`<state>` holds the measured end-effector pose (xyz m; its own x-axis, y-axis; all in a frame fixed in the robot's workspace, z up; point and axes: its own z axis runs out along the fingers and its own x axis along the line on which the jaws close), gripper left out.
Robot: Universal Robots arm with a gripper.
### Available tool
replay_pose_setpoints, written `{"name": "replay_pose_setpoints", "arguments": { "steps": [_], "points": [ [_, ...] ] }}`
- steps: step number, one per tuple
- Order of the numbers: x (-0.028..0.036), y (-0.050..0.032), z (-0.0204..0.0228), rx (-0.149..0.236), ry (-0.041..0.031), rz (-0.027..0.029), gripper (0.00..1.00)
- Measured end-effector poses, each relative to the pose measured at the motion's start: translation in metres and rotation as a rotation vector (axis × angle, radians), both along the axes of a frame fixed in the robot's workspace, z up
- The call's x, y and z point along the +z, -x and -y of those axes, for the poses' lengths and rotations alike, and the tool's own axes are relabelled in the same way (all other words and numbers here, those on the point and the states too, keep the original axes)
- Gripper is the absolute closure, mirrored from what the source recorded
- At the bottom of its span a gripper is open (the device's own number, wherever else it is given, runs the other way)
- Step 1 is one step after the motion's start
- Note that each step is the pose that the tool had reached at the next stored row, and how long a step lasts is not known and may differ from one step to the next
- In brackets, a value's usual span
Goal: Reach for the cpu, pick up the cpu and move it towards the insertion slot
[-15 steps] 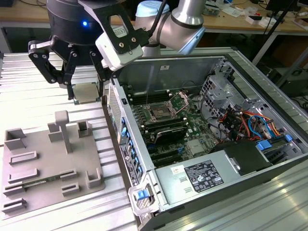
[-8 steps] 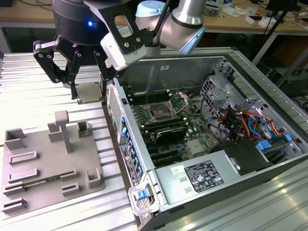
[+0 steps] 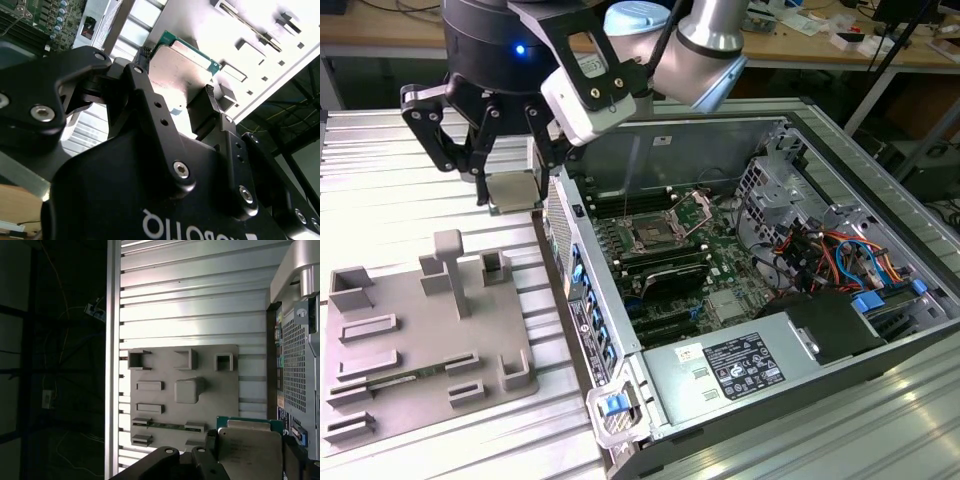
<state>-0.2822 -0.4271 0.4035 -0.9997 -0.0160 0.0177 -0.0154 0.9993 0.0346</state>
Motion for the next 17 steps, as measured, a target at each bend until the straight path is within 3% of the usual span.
{"name": "replay_pose_setpoints", "arguments": {
  "steps": [12, 17],
  "points": [
    [-0.0005, -0.0222, -0.0003, 0.000, -0.0008, -0.0005, 0.45],
    [-0.0006, -0.0254, -0.0002, 0.000, -0.0012, -0.0005, 0.45]
  ]
}}
